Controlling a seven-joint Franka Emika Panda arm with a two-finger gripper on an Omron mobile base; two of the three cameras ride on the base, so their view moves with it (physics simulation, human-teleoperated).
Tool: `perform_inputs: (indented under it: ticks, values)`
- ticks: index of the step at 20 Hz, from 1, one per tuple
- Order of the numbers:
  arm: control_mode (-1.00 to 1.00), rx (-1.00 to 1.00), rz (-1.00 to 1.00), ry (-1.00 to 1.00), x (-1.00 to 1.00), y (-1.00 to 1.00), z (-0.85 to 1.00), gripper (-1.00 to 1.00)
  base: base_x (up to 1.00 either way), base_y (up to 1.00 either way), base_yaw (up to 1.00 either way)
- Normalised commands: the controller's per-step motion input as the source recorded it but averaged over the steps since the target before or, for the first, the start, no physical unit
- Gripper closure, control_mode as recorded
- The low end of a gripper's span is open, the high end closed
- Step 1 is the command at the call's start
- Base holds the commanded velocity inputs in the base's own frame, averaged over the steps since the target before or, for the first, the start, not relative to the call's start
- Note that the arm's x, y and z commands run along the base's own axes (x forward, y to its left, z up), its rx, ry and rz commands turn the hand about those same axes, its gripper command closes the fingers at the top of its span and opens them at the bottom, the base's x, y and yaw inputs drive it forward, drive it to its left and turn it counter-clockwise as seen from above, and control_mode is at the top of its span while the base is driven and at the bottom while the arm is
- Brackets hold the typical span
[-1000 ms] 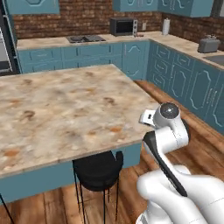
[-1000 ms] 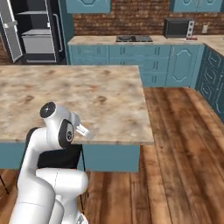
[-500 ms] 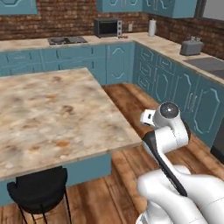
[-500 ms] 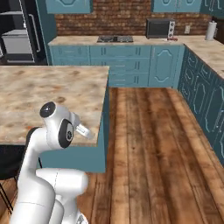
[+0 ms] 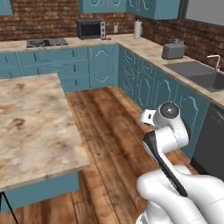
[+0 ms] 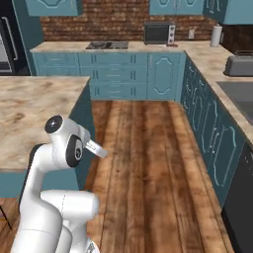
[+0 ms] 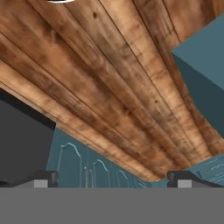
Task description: Place the cold items (cucumber and onion) from the fridge in one tupperware on the dining counter. Place the warm items (hot dog and kebab skewer) in the stove area in another tupperware.
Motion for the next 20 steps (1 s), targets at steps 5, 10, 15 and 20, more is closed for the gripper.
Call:
perform_inputs:
  ticks: [5,10,15,20]
  values:
    - [1.00,0.00,0.00,0.00,0.00,0.00,0.00,-1.00,0.98,-0.83,0.14]
    - [1.00,0.00,0.00,0.00,0.00,0.00,0.00,-1.00,1.00,-0.49,0.22]
    - [1.00,0.00,0.00,0.00,0.00,0.00,0.00,-1.00,1.00,-0.33,0.02]
    - [1.00,0.00,0.00,0.00,0.00,0.00,0.00,-1.00,1.00,-0.31,0.00]
